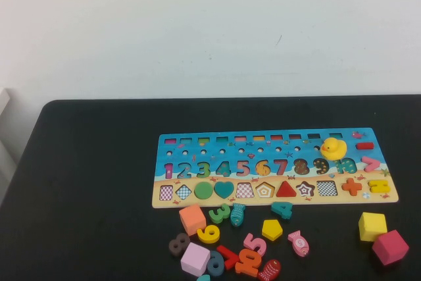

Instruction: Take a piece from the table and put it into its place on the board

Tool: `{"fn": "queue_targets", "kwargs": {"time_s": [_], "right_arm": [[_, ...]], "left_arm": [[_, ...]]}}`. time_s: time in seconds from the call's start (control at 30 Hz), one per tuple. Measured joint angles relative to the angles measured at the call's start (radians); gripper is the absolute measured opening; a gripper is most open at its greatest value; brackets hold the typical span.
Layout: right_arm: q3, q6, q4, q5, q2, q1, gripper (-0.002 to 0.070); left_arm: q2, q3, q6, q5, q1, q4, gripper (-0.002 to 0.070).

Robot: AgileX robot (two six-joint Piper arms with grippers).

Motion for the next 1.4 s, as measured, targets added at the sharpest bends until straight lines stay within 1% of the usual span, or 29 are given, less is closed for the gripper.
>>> {"fn": "queue_targets", "kwargs": {"time_s": [0.2,0.27,0.3,0.37,0.43,0.47,0.53,0.63,0.73,0.83,0.9,1.0,1.13,1.23,1.4], "right_arm": [[0.0,0.0,0.0,0.0,0.0,0.0,0.0019],[0.0,0.0,0.0,0.0,0.0,0.0,0.0019],[0.0,0.0,0.0,0.0,0.0,0.0,0.0019],[0.0,0.0,0.0,0.0,0.0,0.0,0.0019],[0.0,0.0,0.0,0.0,0.0,0.0,0.0019],[0.0,0.0,0.0,0.0,0.0,0.0,0.0019],[0.0,0.0,0.0,0.0,0.0,0.0,0.0019],[0.0,0.0,0.0,0.0,0.0,0.0,0.0019],[0.0,0.0,0.0,0.0,0.0,0.0,0.0019],[0.0,0.0,0.0,0.0,0.0,0.0,0.0019],[0.0,0.0,0.0,0.0,0.0,0.0,0.0019],[0.0,0.0,0.0,0.0,0.0,0.0,0.0019],[0.0,0.0,0.0,0.0,0.0,0.0,0.0019],[0.0,0.0,0.0,0.0,0.0,0.0,0.0019],[0.0,0.0,0.0,0.0,0.0,0.0,0.0019]], "left_arm": [[0.0,0.0,0.0,0.0,0.0,0.0,-0.0001],[0.0,0.0,-0.016,-0.014,0.0,-0.033,-0.0001],[0.0,0.0,-0.048,-0.028,0.0,-0.084,-0.0001],[0.0,0.002,-0.166,-0.071,0.0,-0.242,-0.0001],[0.0,0.002,-0.305,-0.158,0.0,-0.487,-0.0001],[0.0,0.002,-0.346,-0.192,0.0,-0.605,-0.0001],[0.0,0.002,-0.395,-0.263,0.0,-0.773,-0.0001],[0.0,0.002,-0.379,-0.338,0.0,-0.868,-0.0001],[0.0,0.002,-0.326,-0.381,0.0,-0.911,-0.0001],[0.0,0.002,-0.308,-0.392,0.0,-0.959,-0.0001],[0.0,0.002,-0.288,-0.389,0.0,-0.927,-0.0001],[0.0,-0.018,-0.245,-0.342,0.0,-0.827,-0.0001],[0.016,-0.144,-0.132,-0.228,0.0,-0.698,-0.0001],[0.105,-0.276,0.019,-0.069,0.0,-0.607,-0.0001],[0.34,-0.499,0.331,0.212,0.0,-0.544,-0.0001]]}}
